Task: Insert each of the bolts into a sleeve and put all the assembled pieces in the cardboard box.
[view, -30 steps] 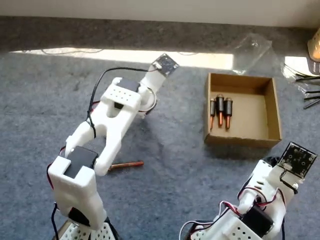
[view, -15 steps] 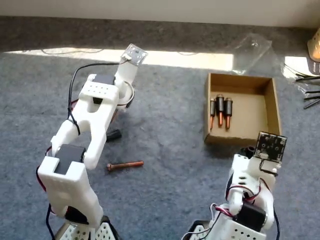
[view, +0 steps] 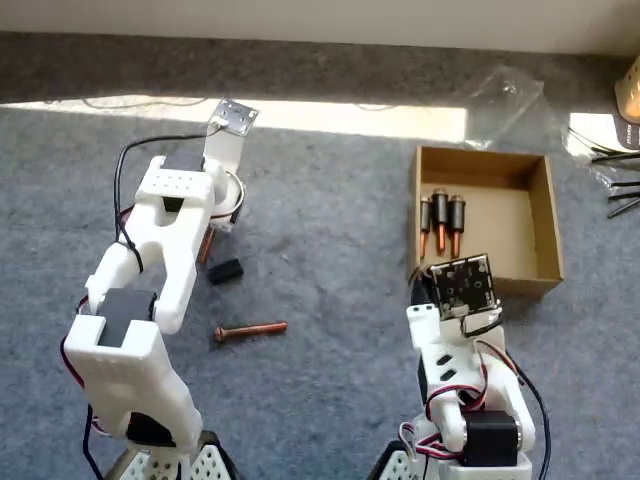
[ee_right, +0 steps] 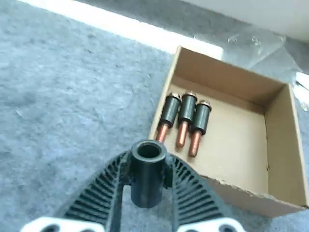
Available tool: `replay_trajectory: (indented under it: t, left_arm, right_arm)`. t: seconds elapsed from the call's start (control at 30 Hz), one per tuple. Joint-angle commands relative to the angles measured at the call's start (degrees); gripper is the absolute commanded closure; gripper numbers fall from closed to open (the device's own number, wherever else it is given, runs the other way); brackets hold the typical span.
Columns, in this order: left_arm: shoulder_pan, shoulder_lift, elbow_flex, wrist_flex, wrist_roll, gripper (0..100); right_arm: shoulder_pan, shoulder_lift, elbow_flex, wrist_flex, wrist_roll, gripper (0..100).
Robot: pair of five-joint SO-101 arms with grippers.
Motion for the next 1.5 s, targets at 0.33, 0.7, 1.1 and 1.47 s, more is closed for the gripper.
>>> replay_trajectory:
  t: [0.33, 0.7, 1.1, 1.47]
  left_arm:
    - [-5.05, 0.92, -0.75, -0.53, 4.84, 100]
    - [-5.32, 8.13, -3.47, -4.84, 4.75, 100]
    - [-4.88, 9.27, -5.32, -2.37, -1.05, 100]
    - [-4.62, 9.8, -16.48, 15.21, -2.9, 100]
  right_arm:
    - [-10.51, 0.31, -4.7, -1.89, 0.44, 99.4]
    - [-19.82, 0.4, -4.7, 0.22, 0.53, 99.4]
    - [-23.52, 22.11, -16.4, -1.54, -3.87, 99.4]
    - [-26.59, 32.75, -17.01, -7.96, -10.37, 99.4]
